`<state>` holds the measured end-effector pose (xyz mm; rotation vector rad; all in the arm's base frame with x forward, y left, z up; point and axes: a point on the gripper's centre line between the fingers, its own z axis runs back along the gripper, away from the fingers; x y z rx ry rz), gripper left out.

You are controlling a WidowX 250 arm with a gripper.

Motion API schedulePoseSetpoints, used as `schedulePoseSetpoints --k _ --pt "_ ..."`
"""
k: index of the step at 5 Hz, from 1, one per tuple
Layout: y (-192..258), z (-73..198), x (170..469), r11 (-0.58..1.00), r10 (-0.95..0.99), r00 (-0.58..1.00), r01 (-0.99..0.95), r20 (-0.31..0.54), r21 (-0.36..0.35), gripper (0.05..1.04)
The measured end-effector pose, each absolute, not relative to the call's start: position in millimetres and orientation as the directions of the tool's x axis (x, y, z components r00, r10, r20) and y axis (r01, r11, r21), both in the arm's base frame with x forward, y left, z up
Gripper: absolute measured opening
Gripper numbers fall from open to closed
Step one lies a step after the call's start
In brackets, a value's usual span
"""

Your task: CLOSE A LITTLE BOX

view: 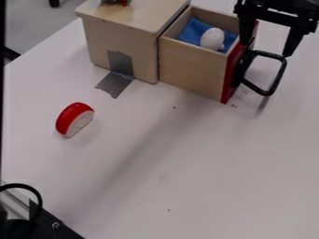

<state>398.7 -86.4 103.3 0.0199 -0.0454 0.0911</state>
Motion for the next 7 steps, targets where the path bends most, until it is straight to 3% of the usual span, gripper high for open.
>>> schedulePoseSetpoints --k 2,4,5,7 --pt "-86 60 408 0.993 0.095 0.995 -0.094 -0.013 0.078 0.998" --pt "-101 28 408 0.995 0.053 0.997 -0.047 -0.056 0.092 0.998" --pt "-105 24 406 0.994 0.047 0.997 -0.041 -0.063 0.099 0.952" --pt "-99 21 410 0.992 0.061 0.997 -0.056 -0.037 0.117 0.365"
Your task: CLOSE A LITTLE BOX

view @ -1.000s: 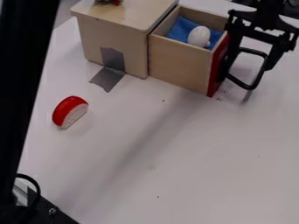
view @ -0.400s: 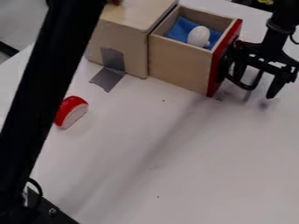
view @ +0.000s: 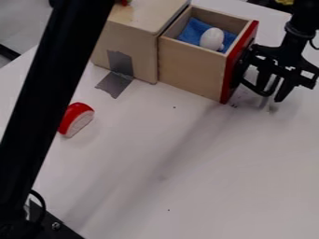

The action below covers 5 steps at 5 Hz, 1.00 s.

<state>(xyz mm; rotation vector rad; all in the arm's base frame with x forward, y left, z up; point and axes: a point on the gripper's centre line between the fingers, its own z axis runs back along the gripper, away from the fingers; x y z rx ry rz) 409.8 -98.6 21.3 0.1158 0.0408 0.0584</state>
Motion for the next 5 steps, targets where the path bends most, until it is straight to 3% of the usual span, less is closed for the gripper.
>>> schedulePoseSetpoints --k 1,2,5 --pt "-94 22 410 0.99 0.076 0.996 -0.071 -0.042 0.121 0.164" --pt "-86 28 415 0.988 0.107 0.994 -0.103 -0.035 0.118 0.117" --pt "-41 39 431 0.962 0.255 0.967 -0.251 -0.022 0.11 0.116"
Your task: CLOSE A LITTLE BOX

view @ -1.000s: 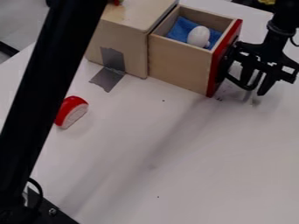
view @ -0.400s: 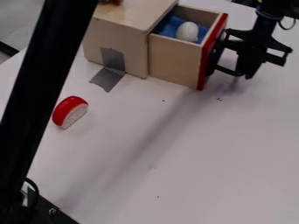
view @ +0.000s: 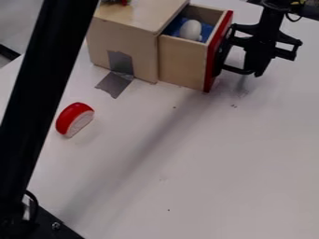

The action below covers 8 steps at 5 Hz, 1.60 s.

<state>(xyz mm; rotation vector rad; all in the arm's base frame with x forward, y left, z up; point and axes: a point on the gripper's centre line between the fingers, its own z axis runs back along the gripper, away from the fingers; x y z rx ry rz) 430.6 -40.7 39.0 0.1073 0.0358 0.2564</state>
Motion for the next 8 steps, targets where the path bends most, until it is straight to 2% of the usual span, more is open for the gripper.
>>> schedulePoseSetpoints --k 1,2,3,5,6,7,8 --pt "-31 37 428 0.956 0.273 0.961 -0.267 -0.035 0.122 0.116" --pt "5 22 413 0.94 0.304 0.95 -0.286 -0.076 0.186 0.116" --pt "36 22 403 0.936 0.309 0.947 -0.289 -0.081 0.201 0.116" --pt "45 21 401 0.935 0.314 0.945 -0.292 -0.088 0.201 0.14" --pt "48 21 395 0.929 0.332 0.939 -0.309 -0.093 0.202 0.37" --pt "49 19 394 0.948 0.273 0.957 -0.251 -0.096 0.196 0.662" --pt "36 19 398 0.962 0.179 0.98 -0.156 -0.086 0.225 0.937"
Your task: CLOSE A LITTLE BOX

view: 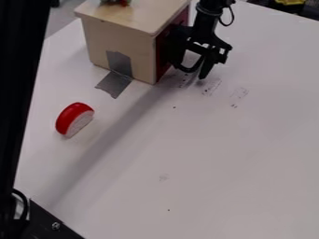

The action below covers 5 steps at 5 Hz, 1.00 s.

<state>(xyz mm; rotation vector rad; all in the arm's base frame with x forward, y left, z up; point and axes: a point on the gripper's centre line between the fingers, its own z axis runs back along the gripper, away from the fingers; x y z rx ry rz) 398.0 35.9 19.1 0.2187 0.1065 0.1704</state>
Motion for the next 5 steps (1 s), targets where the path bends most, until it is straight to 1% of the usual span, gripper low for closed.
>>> schedulePoseSetpoints --k 1,2,3,4,5 --pt "13 30 407 0.965 0.092 0.995 -0.077 -0.049 0.25 1.003" --pt "-16 38 415 0.968 0.008 1.0 -0.003 -0.021 0.252 0.998" --pt "-45 48 418 0.971 -0.051 0.999 0.05 0.0 0.234 0.998" --pt "-55 93 417 0.986 -0.013 0.994 -0.005 0.104 0.167 0.998" --pt "-53 112 406 0.993 0.038 0.991 -0.051 0.129 0.107 0.998"
